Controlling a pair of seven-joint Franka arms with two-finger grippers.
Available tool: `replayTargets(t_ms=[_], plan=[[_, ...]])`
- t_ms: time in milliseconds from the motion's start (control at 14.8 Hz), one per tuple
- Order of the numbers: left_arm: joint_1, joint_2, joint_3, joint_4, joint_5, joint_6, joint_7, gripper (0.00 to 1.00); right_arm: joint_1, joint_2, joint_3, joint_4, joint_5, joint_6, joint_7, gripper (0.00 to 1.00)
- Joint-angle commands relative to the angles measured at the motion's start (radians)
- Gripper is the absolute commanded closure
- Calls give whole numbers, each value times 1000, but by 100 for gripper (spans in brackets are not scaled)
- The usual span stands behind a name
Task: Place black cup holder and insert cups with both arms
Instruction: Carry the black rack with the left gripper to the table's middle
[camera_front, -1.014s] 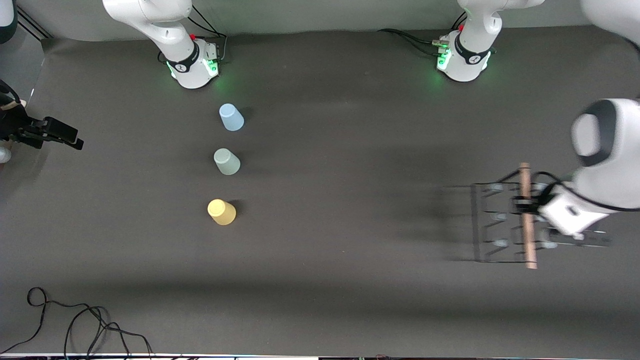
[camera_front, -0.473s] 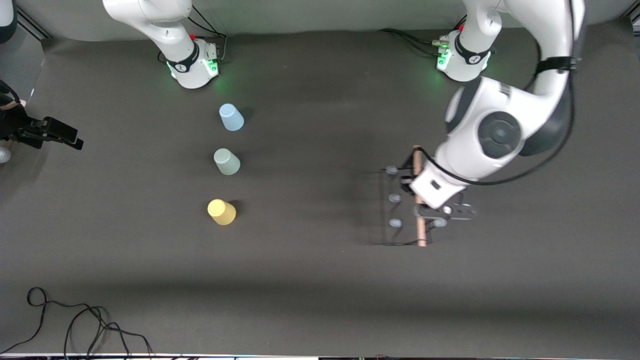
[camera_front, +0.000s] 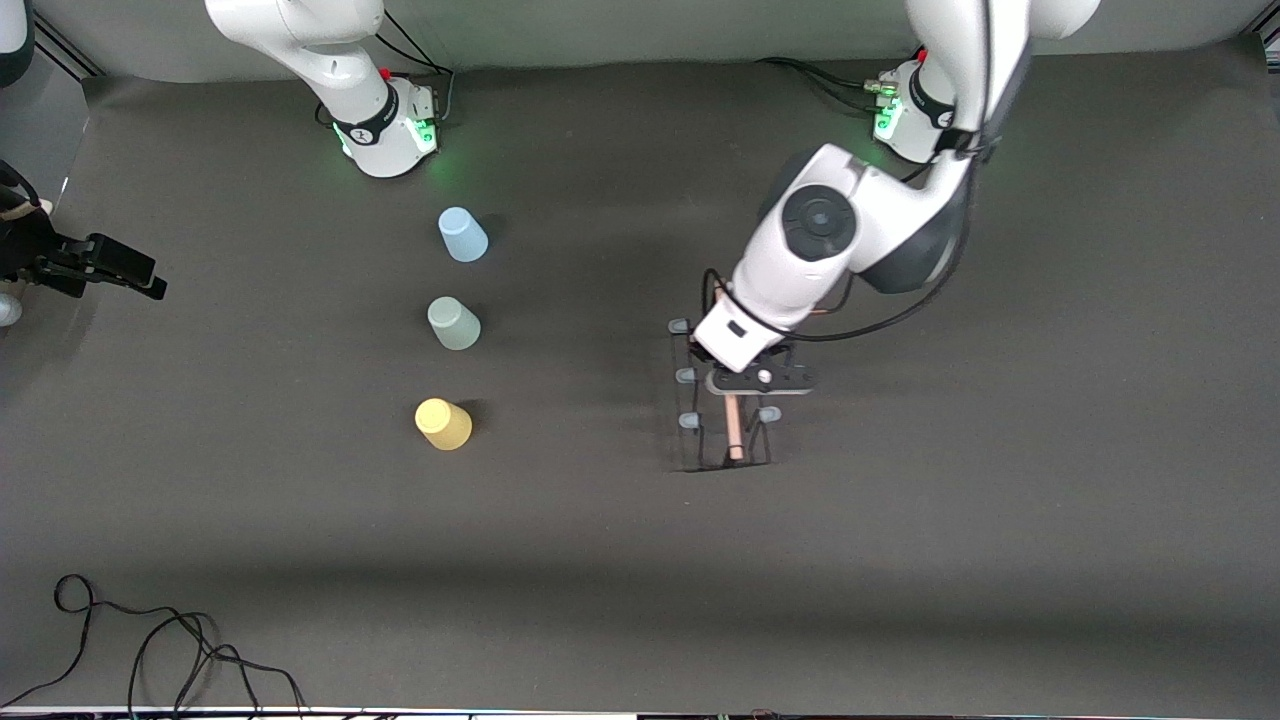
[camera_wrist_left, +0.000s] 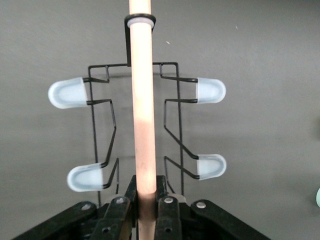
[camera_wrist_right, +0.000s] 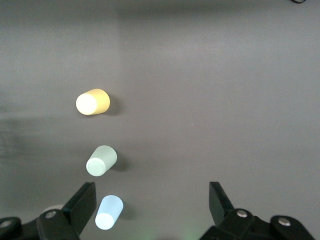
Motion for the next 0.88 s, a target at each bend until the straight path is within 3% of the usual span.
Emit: replayTargets(t_ms=[0,270,811], plan=[[-11,-4,23,-4,-2,25,-1,100,-7,9,1,23,-3,-16,-24,0],[-20,31,21,-3,27,120,-12,100,-7,9,1,19,-3,-16,-24,0],[-92,37,21,-3,27,126,-85,100,-5,9,1,16,-3,-36,-26,0]])
